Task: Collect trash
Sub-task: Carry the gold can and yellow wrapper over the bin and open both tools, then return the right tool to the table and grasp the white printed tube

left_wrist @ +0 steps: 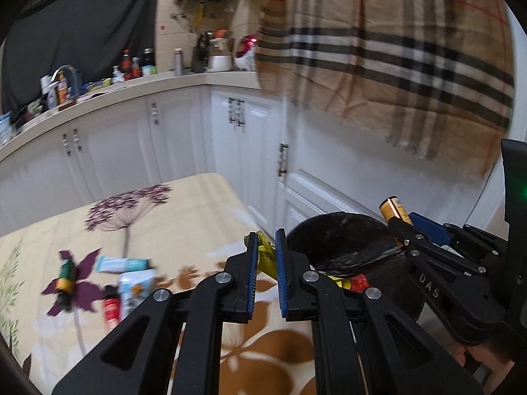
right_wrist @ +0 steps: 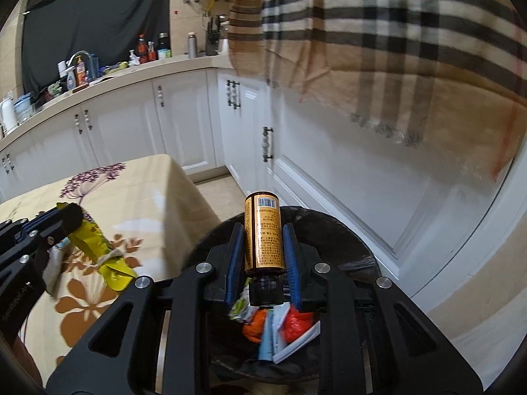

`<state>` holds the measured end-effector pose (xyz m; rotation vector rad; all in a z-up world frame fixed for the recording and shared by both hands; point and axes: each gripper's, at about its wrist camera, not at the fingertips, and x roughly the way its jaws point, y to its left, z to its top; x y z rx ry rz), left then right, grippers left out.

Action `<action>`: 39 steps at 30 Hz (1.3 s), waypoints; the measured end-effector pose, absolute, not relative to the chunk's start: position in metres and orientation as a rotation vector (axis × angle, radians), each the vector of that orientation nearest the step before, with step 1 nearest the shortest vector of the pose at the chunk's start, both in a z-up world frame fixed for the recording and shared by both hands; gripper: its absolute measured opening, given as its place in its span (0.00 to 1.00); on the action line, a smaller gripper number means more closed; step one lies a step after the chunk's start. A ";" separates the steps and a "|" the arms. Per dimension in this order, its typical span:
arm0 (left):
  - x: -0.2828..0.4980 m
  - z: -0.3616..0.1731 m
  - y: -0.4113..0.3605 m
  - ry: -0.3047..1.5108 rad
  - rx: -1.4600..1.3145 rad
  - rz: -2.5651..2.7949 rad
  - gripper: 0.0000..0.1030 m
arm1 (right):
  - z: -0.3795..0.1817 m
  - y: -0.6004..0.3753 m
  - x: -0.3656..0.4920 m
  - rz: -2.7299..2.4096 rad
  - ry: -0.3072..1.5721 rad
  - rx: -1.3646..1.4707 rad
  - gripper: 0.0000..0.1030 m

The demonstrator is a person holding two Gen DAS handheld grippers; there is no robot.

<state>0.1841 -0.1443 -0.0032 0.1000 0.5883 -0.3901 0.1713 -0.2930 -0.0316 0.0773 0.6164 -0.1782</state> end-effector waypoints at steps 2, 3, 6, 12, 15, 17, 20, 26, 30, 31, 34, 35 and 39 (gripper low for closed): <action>0.189 -0.008 -0.158 0.595 0.116 -0.407 0.11 | -0.036 -0.300 0.174 -0.189 0.621 0.084 0.23; 0.192 -0.010 -0.165 0.600 0.125 -0.416 0.11 | -0.038 -0.304 0.175 -0.194 0.623 0.089 0.23; 0.197 -0.016 -0.179 0.608 0.142 -0.433 0.11 | -0.043 -0.314 0.179 -0.208 0.630 0.100 0.23; 0.212 -0.030 -0.203 0.644 0.165 -0.459 0.13 | -0.053 -0.330 0.190 -0.247 0.642 0.111 0.35; 0.219 -0.034 -0.209 0.663 0.169 -0.457 0.22 | -0.056 -0.335 0.192 -0.269 0.639 0.110 0.45; 0.220 -0.035 -0.207 0.668 0.158 -0.454 0.33 | -0.057 -0.337 0.193 -0.272 0.642 0.113 0.45; 0.219 -0.032 -0.201 0.661 0.149 -0.441 0.38 | -0.058 -0.336 0.191 -0.274 0.641 0.113 0.45; 0.213 -0.027 -0.178 0.665 0.122 -0.399 0.42 | -0.056 -0.323 0.188 -0.249 0.645 0.117 0.45; 0.204 -0.022 -0.151 0.660 0.115 -0.350 0.44 | -0.052 -0.307 0.188 -0.207 0.648 0.125 0.45; 0.203 -0.021 -0.145 0.660 0.111 -0.337 0.45 | -0.051 -0.299 0.187 -0.190 0.647 0.124 0.45; 0.196 -0.018 -0.118 0.662 0.093 -0.290 0.46 | -0.047 -0.279 0.186 -0.147 0.645 0.118 0.45; 0.194 -0.017 -0.108 0.662 0.086 -0.272 0.46 | -0.045 -0.270 0.186 -0.126 0.644 0.115 0.45; 0.185 -0.012 -0.066 0.660 0.058 -0.190 0.49 | -0.036 -0.231 0.185 -0.046 0.636 0.090 0.45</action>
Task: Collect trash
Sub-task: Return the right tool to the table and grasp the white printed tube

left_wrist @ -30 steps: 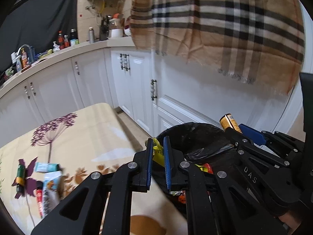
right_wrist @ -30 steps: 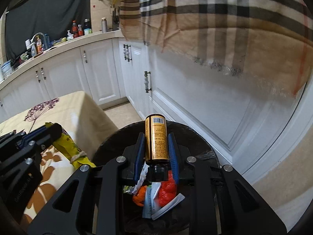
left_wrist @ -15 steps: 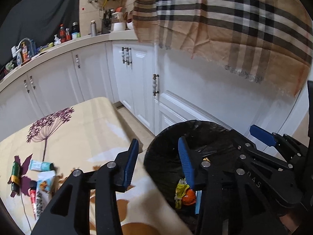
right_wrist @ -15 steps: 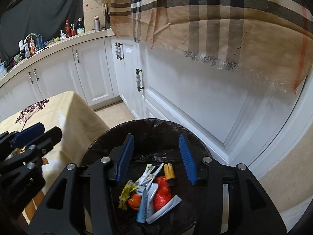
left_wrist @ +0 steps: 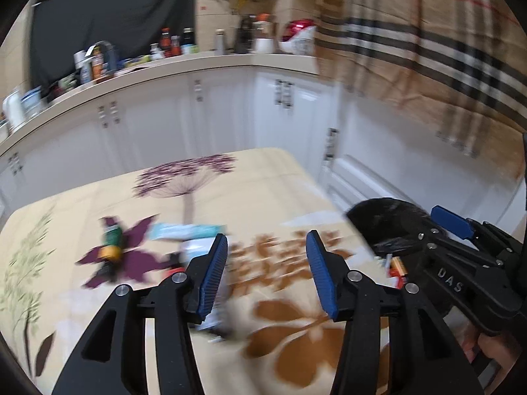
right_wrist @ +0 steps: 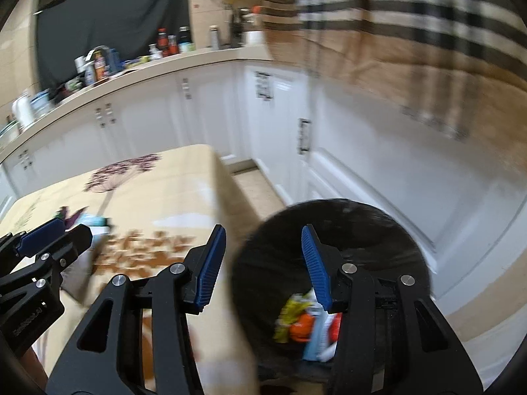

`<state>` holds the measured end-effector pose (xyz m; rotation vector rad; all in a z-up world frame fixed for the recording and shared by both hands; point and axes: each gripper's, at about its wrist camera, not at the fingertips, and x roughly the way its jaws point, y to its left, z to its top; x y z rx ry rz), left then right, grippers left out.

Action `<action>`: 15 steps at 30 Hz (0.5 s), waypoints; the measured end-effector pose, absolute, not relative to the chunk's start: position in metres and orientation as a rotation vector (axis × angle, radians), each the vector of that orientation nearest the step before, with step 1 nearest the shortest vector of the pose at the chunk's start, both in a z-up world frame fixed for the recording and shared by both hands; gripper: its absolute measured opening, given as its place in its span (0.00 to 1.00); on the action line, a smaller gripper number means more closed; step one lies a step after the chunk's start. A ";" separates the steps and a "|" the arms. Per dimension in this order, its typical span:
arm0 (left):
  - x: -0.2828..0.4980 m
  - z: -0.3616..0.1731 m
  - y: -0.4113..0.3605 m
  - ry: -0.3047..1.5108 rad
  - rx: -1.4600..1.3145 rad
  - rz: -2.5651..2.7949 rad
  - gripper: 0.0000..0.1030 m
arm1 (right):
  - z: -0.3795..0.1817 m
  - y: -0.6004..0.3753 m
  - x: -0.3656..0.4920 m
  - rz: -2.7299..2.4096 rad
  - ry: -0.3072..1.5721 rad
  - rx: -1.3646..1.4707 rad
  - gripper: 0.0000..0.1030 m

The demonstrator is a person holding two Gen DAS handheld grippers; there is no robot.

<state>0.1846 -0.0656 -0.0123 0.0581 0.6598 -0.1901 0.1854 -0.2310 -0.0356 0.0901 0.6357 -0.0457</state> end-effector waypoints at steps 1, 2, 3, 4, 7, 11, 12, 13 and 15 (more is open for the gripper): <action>0.182 -0.012 -0.055 0.658 0.052 -0.168 0.49 | -0.034 -0.225 0.185 -0.033 0.634 0.087 0.45; 0.180 -0.011 -0.046 0.656 0.046 -0.151 0.49 | -0.032 -0.214 0.185 -0.010 0.632 0.083 0.45; 0.178 -0.011 -0.036 0.654 0.040 -0.131 0.49 | -0.030 -0.202 0.185 0.015 0.631 0.076 0.45; 0.175 -0.011 -0.022 0.655 0.030 -0.103 0.49 | -0.029 -0.195 0.185 0.027 0.631 0.071 0.45; 0.169 -0.013 0.007 0.663 0.002 -0.048 0.49 | -0.026 -0.168 0.185 0.077 0.628 0.042 0.45; 0.160 -0.015 0.041 0.662 -0.025 0.017 0.49 | -0.022 -0.134 0.185 0.132 0.630 0.014 0.45; 0.159 -0.016 0.048 0.662 -0.031 0.029 0.49 | -0.022 -0.128 0.186 0.145 0.633 0.012 0.45; 0.156 -0.017 0.057 0.663 -0.038 0.044 0.49 | -0.022 -0.122 0.186 0.154 0.636 0.009 0.45; 0.153 -0.018 0.070 0.665 -0.049 0.067 0.49 | -0.024 -0.111 0.188 0.172 0.644 -0.001 0.45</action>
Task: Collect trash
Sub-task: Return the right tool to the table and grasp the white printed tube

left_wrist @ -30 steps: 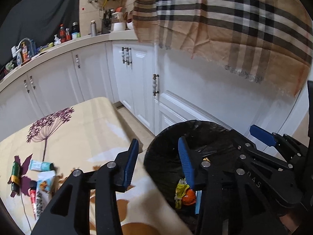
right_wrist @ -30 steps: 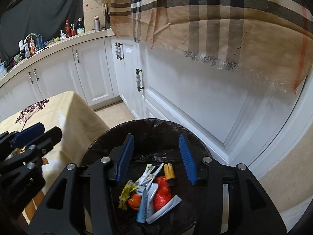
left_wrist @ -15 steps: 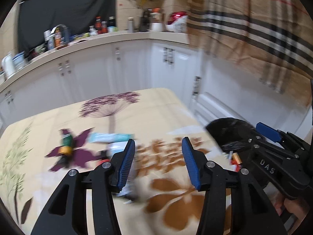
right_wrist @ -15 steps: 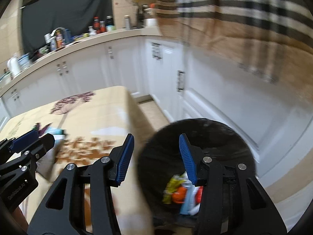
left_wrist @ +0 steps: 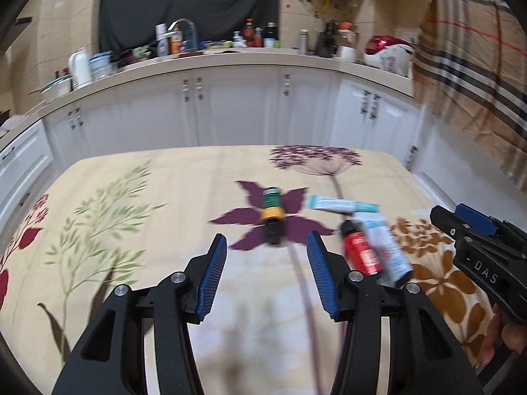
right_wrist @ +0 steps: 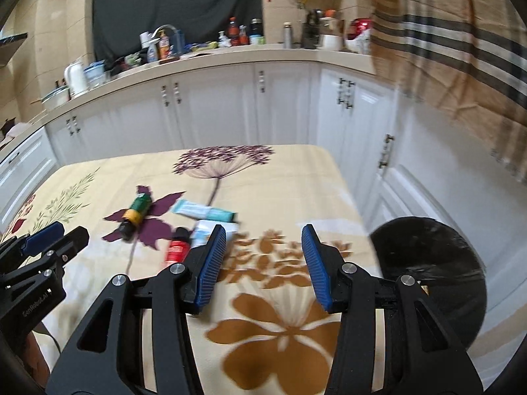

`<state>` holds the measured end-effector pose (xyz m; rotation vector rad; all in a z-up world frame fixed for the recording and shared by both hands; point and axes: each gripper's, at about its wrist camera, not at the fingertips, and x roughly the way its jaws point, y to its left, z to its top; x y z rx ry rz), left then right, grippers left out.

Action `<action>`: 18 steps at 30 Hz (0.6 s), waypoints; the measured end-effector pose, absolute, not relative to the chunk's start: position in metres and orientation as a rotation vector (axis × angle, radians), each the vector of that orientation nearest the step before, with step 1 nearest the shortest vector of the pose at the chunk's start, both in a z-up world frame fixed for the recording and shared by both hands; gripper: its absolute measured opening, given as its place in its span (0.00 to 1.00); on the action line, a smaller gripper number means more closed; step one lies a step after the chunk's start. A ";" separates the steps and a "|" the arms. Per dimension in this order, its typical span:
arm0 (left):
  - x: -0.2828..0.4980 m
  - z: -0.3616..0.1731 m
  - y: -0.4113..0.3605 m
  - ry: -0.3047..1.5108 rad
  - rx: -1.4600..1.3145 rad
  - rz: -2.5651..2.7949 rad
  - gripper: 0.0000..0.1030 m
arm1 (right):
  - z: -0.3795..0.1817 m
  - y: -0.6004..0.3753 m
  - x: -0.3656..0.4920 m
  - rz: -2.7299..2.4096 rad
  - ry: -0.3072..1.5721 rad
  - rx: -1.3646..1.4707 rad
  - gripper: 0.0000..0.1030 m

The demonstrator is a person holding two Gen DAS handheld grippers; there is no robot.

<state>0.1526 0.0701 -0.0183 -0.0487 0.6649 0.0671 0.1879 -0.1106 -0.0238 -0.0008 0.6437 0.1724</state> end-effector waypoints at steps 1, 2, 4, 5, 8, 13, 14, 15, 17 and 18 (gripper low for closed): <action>0.151 -0.019 0.076 0.666 -0.051 0.076 0.49 | -0.025 -0.105 0.188 0.180 0.649 -0.007 0.45; 0.149 -0.020 0.081 0.666 -0.054 0.085 0.49 | -0.026 -0.099 0.189 0.188 0.655 -0.014 0.45; 0.147 -0.022 0.091 0.667 -0.062 0.104 0.49 | -0.028 -0.091 0.190 0.196 0.663 -0.027 0.45; 0.146 -0.023 0.096 0.669 -0.066 0.113 0.49 | -0.030 -0.086 0.191 0.200 0.668 -0.033 0.45; 0.143 -0.026 0.110 0.676 -0.080 0.136 0.49 | -0.034 -0.077 0.193 0.204 0.683 -0.048 0.45; 0.141 -0.030 0.126 0.685 -0.105 0.161 0.49 | -0.042 -0.067 0.199 0.202 0.714 -0.069 0.45; 0.141 -0.030 0.127 0.686 -0.108 0.162 0.49 | -0.044 -0.065 0.200 0.200 0.721 -0.071 0.45; 0.141 -0.031 0.129 0.686 -0.109 0.163 0.49 | -0.046 -0.064 0.202 0.201 0.733 -0.074 0.45; 0.141 -0.032 0.131 0.687 -0.111 0.164 0.49 | -0.049 -0.062 0.204 0.198 0.748 -0.080 0.45; 0.141 -0.032 0.131 0.690 -0.114 0.163 0.49 | -0.051 -0.061 0.205 0.195 0.756 -0.084 0.43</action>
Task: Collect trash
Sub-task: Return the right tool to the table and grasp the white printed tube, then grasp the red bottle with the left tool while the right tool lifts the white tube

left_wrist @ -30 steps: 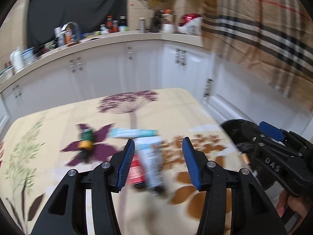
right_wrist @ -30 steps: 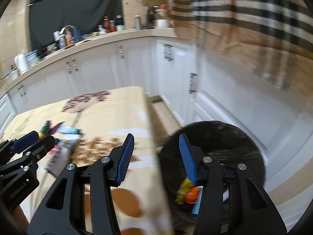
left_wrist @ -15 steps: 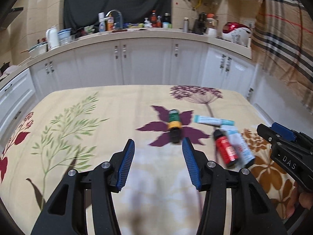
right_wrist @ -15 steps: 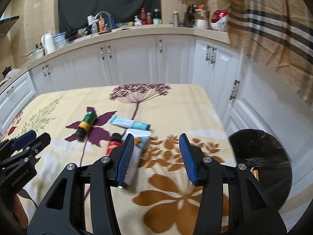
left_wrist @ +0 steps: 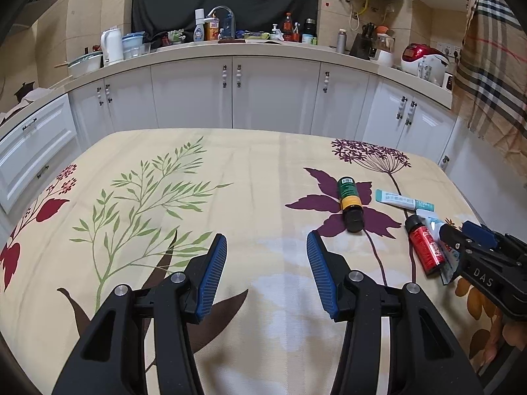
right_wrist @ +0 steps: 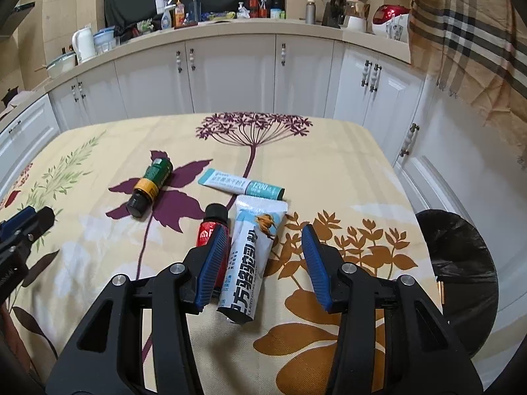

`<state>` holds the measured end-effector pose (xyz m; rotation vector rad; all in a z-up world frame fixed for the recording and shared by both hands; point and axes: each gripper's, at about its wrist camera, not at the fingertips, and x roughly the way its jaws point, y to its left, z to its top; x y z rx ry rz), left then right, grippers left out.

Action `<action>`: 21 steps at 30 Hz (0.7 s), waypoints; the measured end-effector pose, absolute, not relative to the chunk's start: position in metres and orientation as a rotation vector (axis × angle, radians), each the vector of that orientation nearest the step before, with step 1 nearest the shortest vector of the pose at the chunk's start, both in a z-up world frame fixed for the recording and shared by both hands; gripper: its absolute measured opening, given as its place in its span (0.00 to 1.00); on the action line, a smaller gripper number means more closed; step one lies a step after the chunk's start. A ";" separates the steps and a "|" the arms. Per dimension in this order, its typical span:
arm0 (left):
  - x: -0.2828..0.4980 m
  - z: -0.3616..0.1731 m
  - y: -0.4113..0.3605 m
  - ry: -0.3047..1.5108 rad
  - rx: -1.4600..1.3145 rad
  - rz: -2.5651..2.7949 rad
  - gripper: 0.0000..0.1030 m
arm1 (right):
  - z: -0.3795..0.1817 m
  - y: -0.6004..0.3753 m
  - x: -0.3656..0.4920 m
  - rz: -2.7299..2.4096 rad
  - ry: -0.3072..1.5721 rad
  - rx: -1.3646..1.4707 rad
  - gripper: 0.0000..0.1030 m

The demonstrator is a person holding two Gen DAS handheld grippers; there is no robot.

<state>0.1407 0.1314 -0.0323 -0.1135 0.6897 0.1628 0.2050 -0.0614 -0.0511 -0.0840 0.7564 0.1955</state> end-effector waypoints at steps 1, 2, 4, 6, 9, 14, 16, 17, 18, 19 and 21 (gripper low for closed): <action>0.141 -0.033 0.131 0.691 -0.115 0.161 0.49 | -0.053 -0.061 0.206 0.197 0.767 -0.085 0.39; 0.141 -0.033 0.131 0.693 -0.117 0.160 0.49 | -0.054 -0.061 0.206 0.198 0.773 -0.084 0.35; 0.142 -0.034 0.130 0.696 -0.120 0.154 0.49 | -0.056 -0.062 0.208 0.205 0.788 -0.084 0.23; 0.142 -0.035 0.128 0.698 -0.119 0.146 0.49 | -0.058 -0.061 0.208 0.216 0.800 -0.079 0.22; 0.143 -0.036 0.121 0.702 -0.115 0.130 0.49 | -0.057 -0.063 0.206 0.225 0.797 -0.071 0.18; 0.146 -0.036 0.105 0.708 -0.108 0.094 0.49 | -0.052 -0.070 0.201 0.226 0.779 -0.059 0.15; 0.148 -0.036 0.096 0.711 -0.104 0.077 0.49 | -0.048 -0.077 0.198 0.218 0.766 -0.054 0.15; 0.148 -0.036 0.091 0.712 -0.103 0.069 0.49 | -0.047 -0.080 0.197 0.215 0.762 -0.053 0.15; 0.150 -0.036 0.086 0.714 -0.101 0.058 0.49 | -0.046 -0.084 0.196 0.210 0.758 -0.051 0.15; 0.150 -0.035 0.081 0.715 -0.099 0.050 0.49 | -0.045 -0.087 0.196 0.205 0.755 -0.050 0.15; 0.152 -0.034 0.072 0.715 -0.096 0.034 0.51 | -0.043 -0.096 0.194 0.192 0.747 -0.045 0.15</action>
